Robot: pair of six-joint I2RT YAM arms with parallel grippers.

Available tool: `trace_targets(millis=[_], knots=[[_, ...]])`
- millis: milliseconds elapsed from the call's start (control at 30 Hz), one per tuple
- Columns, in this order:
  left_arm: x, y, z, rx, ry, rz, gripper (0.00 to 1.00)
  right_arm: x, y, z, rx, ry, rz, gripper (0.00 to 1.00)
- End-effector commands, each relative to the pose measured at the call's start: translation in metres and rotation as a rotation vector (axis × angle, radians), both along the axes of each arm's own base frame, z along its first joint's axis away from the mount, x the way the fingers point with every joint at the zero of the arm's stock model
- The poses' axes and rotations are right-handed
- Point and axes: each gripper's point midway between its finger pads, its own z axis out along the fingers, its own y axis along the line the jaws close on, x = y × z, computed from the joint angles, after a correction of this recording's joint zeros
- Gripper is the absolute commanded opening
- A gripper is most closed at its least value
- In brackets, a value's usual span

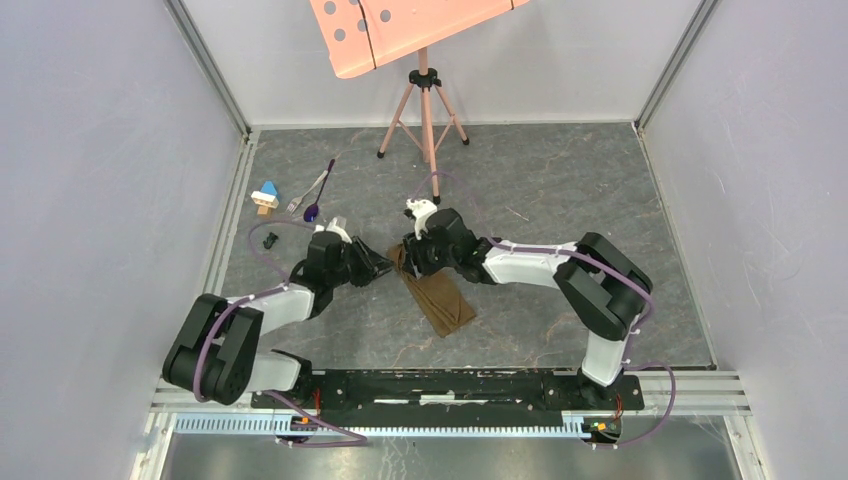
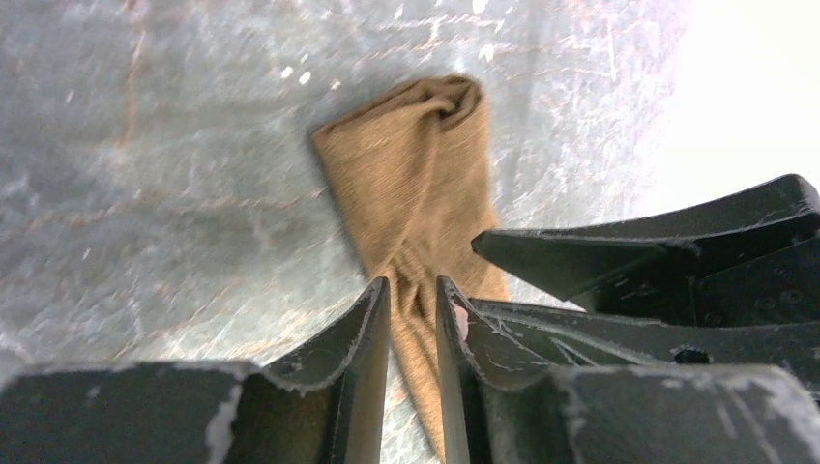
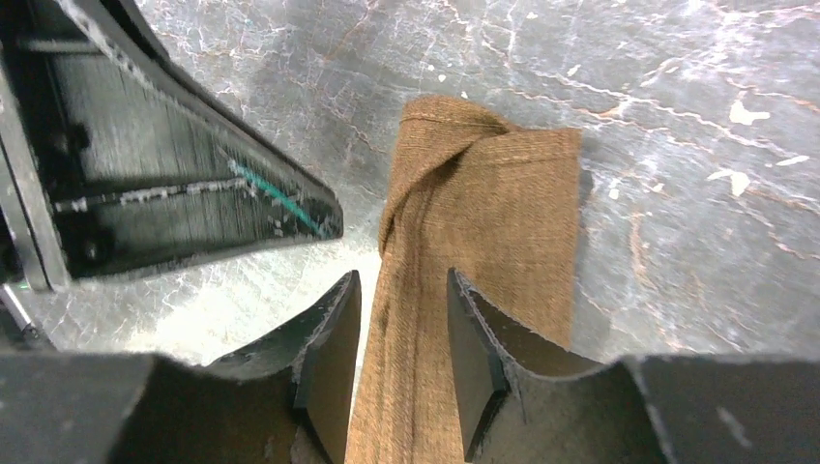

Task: Fold the napkin into a case and place the utensils inside
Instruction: Grasp the top corner of the smaller rectangle folded napkin from the folded napkin.

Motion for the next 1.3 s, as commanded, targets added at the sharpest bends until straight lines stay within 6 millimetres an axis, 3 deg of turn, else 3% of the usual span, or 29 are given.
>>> trace_targets(millis=[0,167,467,667,867,1000,1267], knots=[[0.022,-0.001,0.024,0.091,-0.085,-0.063,0.3,0.002,-0.011,0.018,0.069,0.013,0.008,0.42],[0.036,-0.006,0.025,0.099,-0.086,-0.076,0.24,0.001,0.0,0.016,0.122,0.051,0.045,0.16],[0.051,-0.021,0.005,0.082,-0.084,-0.115,0.21,-0.009,0.002,-0.018,0.115,0.117,0.04,0.05],[0.046,-0.021,-0.008,0.098,-0.052,-0.094,0.2,-0.013,-0.006,-0.037,0.058,0.127,0.036,0.04],[0.043,-0.008,0.028,0.184,-0.121,-0.091,0.28,-0.009,-0.007,-0.018,0.055,0.085,0.038,0.06],[0.044,-0.019,0.034,0.136,-0.116,-0.126,0.26,-0.009,-0.004,-0.008,0.085,0.087,0.041,0.12],[0.052,-0.037,-0.005,0.103,-0.048,-0.162,0.18,-0.016,0.0,-0.011,0.081,0.107,0.066,0.19]])
